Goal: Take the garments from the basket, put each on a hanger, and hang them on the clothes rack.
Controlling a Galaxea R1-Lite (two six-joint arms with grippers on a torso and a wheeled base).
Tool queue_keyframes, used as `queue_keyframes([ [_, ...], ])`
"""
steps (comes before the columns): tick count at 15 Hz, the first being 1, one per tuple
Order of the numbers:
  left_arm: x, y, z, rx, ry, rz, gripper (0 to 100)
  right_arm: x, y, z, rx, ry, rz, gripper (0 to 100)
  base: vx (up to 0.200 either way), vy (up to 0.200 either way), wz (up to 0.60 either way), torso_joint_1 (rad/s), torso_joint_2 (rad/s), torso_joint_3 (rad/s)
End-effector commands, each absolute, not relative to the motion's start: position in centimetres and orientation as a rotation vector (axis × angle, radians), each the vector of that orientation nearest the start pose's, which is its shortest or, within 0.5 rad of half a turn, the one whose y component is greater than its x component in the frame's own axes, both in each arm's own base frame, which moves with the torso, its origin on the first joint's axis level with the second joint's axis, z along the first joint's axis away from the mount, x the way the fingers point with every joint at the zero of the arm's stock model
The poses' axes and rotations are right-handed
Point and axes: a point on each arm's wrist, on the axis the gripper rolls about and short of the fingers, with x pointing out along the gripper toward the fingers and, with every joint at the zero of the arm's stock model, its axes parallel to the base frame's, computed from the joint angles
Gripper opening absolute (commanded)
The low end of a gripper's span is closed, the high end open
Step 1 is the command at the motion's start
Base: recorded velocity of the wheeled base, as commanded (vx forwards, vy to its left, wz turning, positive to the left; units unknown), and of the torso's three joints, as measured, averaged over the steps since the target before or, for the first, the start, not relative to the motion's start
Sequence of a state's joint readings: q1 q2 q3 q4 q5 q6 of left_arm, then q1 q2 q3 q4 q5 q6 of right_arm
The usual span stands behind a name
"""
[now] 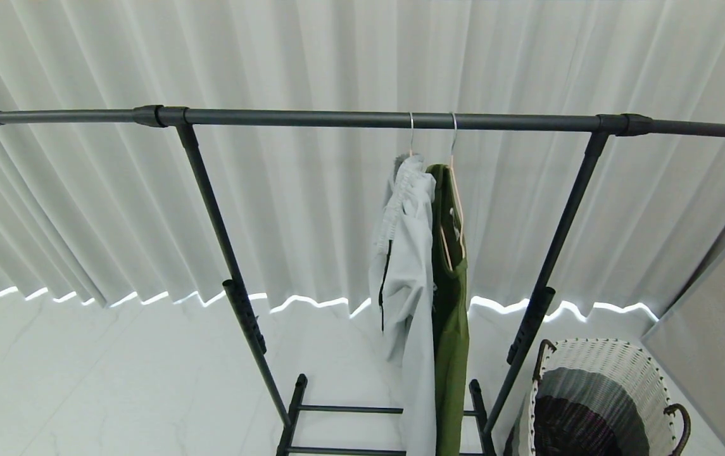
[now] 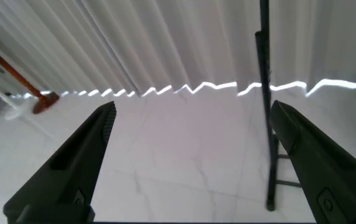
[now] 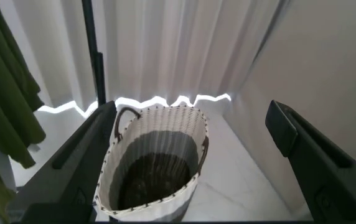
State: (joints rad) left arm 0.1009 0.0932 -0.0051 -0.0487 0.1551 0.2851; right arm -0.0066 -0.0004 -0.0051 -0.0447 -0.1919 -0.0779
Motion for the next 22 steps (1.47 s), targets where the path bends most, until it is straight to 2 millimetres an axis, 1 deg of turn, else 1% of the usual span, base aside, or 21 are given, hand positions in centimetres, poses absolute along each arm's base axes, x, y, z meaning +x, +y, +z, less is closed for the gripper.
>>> queue_keyframes([
  [1, -1.56, 0.05, 8.32, 0.246, 0.067, 0.188, 100, -2.30, -0.31, 7.94, -0.073, -0.031, -0.150, 100, 0.000, 0.000, 0.00, 0.000, 0.00, 0.000],
  [3, -1.55, -0.09, 8.24, 0.179, 0.058, 0.090, 100, -2.28, -0.13, 7.90, -0.070, -0.030, -0.073, 100, 0.000, 0.000, 0.00, 0.000, 0.00, 0.000],
  [5, -1.66, 0.07, 8.20, 0.163, 0.032, -0.063, 100, -2.28, 0.00, 7.44, -0.061, 0.016, -0.015, 100, 0.000, 0.000, 0.00, 0.000, 0.00, 0.000],
  [6, -1.67, 0.03, 8.20, 0.161, 0.031, -0.070, 100, -2.29, 0.00, 7.45, -0.064, 0.017, -0.012, 100, 0.000, 0.000, 0.00, 0.000, 0.00, 0.000],
  [9, -1.67, 0.11, 8.20, 0.124, 0.034, -0.030, 100, -2.30, 0.00, 7.49, -0.064, 0.016, -0.013, 100, 0.000, 0.000, 0.00, 0.000, 0.00, 0.000],
  [11, -1.73, 0.31, 8.19, 0.094, 0.032, 0.072, 100, -2.30, 0.00, 7.44, -0.055, 0.016, -0.013, 100, 0.000, 0.000, 0.00, 0.000, 0.00, 0.000],
  [12, -1.93, 0.50, 8.15, 0.067, 0.020, 0.194, 100, -2.30, 0.00, 7.44, -0.049, 0.016, -0.013, 100, 0.000, 0.000, 0.00, 0.000, 0.00, 0.000],
  [13, -2.39, 0.54, 7.92, 0.039, -0.023, 0.258, 100, -2.30, 0.00, 7.44, -0.046, 0.016, -0.015, 100, 0.000, 0.000, 0.00, 0.000, 0.00, 0.000],
  [14, -2.40, 0.57, 7.92, 0.034, -0.024, 0.272, 100, -2.30, 0.00, 7.44, -0.044, 0.016, -0.013, 100, 0.000, 0.000, 0.00, 0.000, 0.00, 0.000],
  [18, -2.39, 0.47, 7.94, 0.060, -0.020, 0.229, 100, -2.30, -0.01, 7.44, -0.045, 0.016, -0.015, 100, 0.000, 0.000, 0.00, 0.000, 0.00, 0.000],
  [20, -2.34, 0.27, 7.90, 0.092, -0.020, 0.136, 100, -2.30, 0.00, 7.44, -0.044, 0.016, -0.017, 100, 0.000, 0.000, 0.00, 0.000, 0.00, 0.000],
  [21, -2.32, 0.20, 7.85, 0.079, -0.020, 0.105, 100, -2.29, 0.00, 7.45, -0.044, 0.017, -0.013, 100, 0.000, 0.000, 0.00, 0.000, 0.00, 0.000],
  [22, -2.31, 0.08, 7.81, 0.026, -0.019, 0.052, 100, -2.30, -0.01, 7.44, -0.045, 0.016, -0.015, 100, 0.000, 0.000, 0.00, 0.000, 0.00, 0.000],
])
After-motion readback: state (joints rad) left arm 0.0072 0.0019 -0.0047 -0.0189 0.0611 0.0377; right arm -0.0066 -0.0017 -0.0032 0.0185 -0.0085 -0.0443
